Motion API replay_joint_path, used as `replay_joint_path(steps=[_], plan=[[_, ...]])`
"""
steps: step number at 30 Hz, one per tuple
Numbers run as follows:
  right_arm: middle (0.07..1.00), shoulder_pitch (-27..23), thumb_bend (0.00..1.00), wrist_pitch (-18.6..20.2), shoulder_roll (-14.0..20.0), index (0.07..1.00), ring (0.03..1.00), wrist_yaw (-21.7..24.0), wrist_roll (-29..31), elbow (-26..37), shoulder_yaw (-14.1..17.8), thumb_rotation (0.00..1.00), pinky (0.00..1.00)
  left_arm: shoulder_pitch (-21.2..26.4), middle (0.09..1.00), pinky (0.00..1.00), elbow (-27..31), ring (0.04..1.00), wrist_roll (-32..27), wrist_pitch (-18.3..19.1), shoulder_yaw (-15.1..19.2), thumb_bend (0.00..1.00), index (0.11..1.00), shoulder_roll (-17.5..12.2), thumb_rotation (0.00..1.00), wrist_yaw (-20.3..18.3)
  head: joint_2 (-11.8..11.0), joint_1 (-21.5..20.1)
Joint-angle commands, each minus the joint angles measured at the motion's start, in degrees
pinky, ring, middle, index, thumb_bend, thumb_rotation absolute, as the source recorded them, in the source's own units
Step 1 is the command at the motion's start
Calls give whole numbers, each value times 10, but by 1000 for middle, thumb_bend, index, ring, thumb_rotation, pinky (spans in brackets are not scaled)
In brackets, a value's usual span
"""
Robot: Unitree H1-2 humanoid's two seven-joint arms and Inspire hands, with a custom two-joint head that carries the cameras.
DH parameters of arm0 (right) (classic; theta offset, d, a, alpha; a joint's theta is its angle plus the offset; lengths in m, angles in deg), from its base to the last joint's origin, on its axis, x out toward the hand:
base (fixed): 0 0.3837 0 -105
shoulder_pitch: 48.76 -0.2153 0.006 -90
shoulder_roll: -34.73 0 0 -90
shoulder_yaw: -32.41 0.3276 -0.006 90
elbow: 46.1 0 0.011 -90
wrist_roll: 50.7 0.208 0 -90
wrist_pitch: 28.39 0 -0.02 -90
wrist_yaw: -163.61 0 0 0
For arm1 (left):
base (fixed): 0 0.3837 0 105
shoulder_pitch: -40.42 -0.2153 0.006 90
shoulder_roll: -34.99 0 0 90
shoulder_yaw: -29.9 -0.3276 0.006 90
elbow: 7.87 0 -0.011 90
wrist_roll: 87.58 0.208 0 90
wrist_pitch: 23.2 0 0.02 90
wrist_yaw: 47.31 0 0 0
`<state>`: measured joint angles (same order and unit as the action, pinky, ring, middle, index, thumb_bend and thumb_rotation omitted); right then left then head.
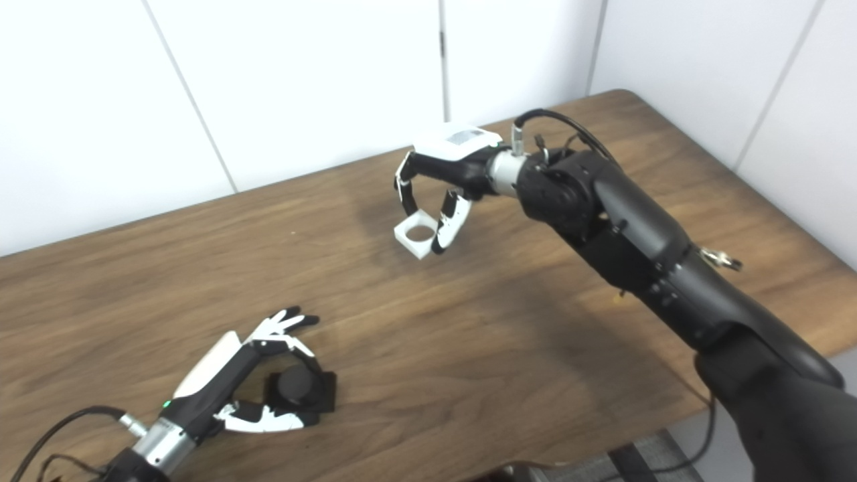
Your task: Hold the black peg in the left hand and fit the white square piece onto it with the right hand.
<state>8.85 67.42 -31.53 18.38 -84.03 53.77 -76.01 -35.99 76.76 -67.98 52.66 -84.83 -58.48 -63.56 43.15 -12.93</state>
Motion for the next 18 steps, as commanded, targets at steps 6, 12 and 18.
replay_joint_path(steps=[6,12,18], plan=[[784,2,521,-47,-4,479,832,-9,42,47,23,141,711,-10,919,1000,-31,1000,52,36,-25,523,488,14,67,-16,8,96],[784,13,520,-61,-13,478,829,0,66,71,28,143,704,-1,926,1000,-47,1000,67,42,-33,522,489,30,71,-9,23,170],[781,21,520,-55,-22,478,840,15,90,108,29,139,732,5,920,1000,-65,1000,66,30,-37,522,489,37,72,2,23,191]])
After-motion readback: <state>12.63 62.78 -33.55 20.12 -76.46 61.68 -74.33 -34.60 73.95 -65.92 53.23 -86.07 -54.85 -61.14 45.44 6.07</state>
